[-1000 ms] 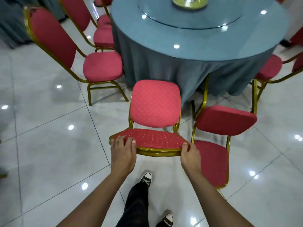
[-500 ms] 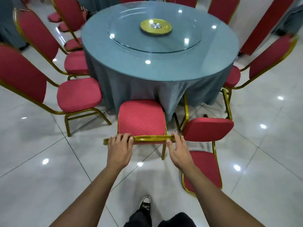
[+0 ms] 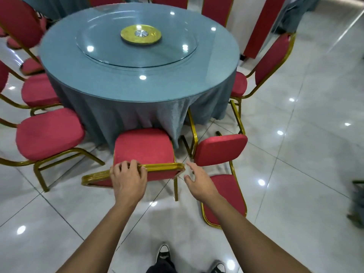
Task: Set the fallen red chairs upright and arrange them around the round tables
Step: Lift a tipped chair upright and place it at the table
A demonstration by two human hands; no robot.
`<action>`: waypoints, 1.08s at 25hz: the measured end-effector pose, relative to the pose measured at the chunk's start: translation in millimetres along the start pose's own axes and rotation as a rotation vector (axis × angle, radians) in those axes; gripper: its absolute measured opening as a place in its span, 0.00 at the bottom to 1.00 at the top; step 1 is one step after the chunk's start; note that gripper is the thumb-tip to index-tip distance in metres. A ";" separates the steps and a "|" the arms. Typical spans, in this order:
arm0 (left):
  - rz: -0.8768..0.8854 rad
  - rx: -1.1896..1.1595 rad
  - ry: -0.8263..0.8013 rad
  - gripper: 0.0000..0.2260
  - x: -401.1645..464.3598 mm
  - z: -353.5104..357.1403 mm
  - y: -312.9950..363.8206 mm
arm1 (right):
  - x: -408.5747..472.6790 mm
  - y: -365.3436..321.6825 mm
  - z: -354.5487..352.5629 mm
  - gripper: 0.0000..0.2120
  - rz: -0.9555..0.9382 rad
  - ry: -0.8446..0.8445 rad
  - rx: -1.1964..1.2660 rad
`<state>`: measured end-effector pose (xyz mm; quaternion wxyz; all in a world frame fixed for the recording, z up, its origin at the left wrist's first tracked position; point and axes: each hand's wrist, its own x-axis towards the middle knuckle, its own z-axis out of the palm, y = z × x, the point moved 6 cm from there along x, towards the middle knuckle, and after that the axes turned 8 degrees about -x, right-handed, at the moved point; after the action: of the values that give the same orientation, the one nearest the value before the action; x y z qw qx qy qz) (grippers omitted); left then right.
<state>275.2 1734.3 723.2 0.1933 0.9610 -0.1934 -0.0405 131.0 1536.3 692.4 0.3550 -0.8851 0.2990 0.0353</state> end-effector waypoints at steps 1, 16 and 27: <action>0.048 -0.004 -0.002 0.10 -1.8 3.1 18.4 | -3.2 12.9 -8.4 0.23 0.029 0.013 -0.013; 0.088 -0.316 -0.097 0.09 -107.5 170.8 297.0 | -31.8 293.6 -167.7 0.20 0.038 0.078 -0.032; -0.241 -0.349 -0.299 0.11 -197.7 407.5 292.4 | -3.9 542.2 -75.9 0.25 0.292 -0.142 0.049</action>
<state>-73.3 1417.2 461.3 0.3191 0.9126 -0.0938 -0.2376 -184.0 1180.3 420.9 0.3878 -0.8186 0.3992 0.1416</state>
